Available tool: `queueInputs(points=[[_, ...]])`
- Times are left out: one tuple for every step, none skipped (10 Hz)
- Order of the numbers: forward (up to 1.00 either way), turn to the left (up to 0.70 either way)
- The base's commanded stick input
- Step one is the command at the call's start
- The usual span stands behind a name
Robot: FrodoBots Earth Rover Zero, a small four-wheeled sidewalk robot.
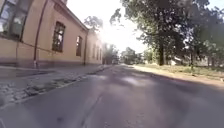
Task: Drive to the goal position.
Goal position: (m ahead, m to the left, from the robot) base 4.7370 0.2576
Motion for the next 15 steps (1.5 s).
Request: queueInputs(points=[[0.7,0.0],[0.7,0.0],[0.7,0.0],[0.7,0.0],[0.7,0.0],[0.7,0.0],[0.7,0.0],[0.7,0.0],[0.7,0.0],[0.7,0.0],[0.7,-0.01],[0.7,-0.05],[0.7,-0.07],[0.7,-0.06],[0.7,-0.03]])
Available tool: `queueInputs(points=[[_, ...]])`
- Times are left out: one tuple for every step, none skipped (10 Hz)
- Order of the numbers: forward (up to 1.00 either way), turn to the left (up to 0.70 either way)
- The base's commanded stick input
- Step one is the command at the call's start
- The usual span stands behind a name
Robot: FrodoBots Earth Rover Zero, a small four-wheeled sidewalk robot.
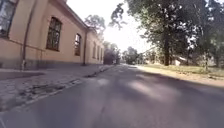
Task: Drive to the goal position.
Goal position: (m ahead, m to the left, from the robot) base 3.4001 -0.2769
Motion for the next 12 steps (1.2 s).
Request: queueInputs(points=[[0.7,-0.07],[0.7,-0.02],[0.7,-0.07],[0.7,-0.07],[0.7,-0.06],[0.7,-0.09],[0.7,-0.02],[0.7,-0.12],[0.7,-0.05],[0.7,-0.1],[0.7,-0.08],[0.7,-0.01]])
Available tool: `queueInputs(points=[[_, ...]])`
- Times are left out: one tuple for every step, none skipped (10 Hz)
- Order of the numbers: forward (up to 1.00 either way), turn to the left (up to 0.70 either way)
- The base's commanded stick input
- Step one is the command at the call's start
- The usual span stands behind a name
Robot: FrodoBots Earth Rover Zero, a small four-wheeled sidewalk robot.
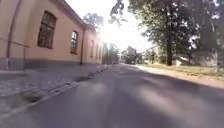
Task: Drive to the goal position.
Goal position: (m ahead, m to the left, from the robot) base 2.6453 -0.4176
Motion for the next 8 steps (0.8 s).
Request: queueInputs(points=[[0.7,-0.08],[0.7,-0.01],[0.7,-0.04],[0.7,0.0],[0.7,0.0],[0.7,0.0],[0.7,0.0],[0.7,0.0]])
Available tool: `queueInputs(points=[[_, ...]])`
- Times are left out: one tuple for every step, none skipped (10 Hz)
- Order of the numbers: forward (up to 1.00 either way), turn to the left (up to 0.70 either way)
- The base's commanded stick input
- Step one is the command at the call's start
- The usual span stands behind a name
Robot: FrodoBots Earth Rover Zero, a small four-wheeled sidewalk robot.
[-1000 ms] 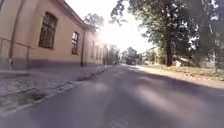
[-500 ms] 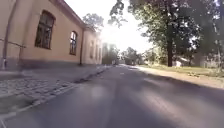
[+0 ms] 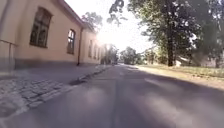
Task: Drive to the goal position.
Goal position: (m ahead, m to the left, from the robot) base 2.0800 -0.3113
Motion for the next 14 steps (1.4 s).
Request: queueInputs(points=[[0.7,0.0],[0.7,0.0],[0.7,0.0],[0.7,0.0],[0.7,0.0],[0.7,-0.05],[0.7,-0.1],[0.7,-0.13],[0.7,-0.05],[0.7,0.0],[0.7,-0.02],[0.7,-0.04],[0.7,-0.07],[0.7,-0.08]])
